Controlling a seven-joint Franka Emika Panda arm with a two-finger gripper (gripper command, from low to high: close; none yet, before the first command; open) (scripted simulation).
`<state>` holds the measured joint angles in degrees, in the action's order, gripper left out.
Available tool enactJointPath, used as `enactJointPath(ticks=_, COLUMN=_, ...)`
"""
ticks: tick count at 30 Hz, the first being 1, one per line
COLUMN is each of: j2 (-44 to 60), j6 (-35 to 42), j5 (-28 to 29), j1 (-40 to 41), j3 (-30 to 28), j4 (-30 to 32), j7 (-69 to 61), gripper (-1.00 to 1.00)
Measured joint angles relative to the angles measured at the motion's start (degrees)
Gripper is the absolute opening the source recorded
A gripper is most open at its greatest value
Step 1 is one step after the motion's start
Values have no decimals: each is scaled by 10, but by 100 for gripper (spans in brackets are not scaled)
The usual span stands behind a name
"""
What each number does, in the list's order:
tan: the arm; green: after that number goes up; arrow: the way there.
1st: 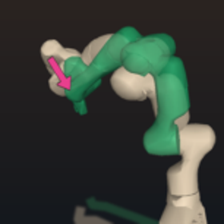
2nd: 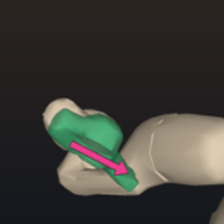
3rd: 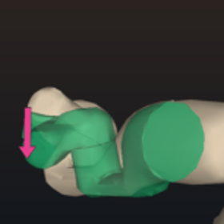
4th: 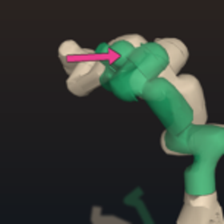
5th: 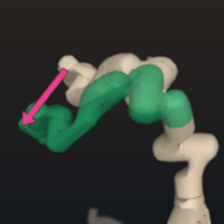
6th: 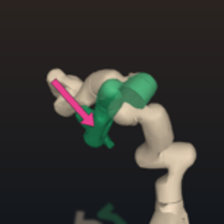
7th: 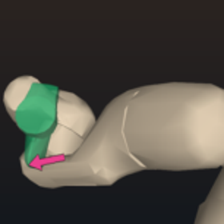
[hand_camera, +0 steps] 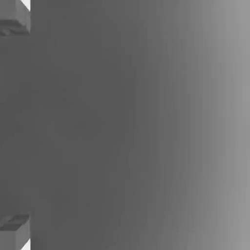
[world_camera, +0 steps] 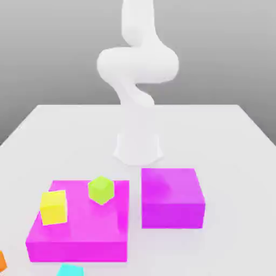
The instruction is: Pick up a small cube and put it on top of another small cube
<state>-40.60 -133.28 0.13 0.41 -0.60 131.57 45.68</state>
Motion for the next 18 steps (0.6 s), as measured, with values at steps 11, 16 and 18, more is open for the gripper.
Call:
enactJointPath(ticks=11, j2=232, j6=-66, j5=-3, j1=16, j3=-33, j4=-9, j7=-14, gripper=0)
enactJointPath(ticks=16, j2=336, j6=-96, j5=-12, j1=25, j3=-47, j4=-13, j7=-25, gripper=0)
enactJointPath(ticks=18, j2=377, j6=-108, j5=-18, j1=33, j3=-51, j4=-15, j7=-31, gripper=0)
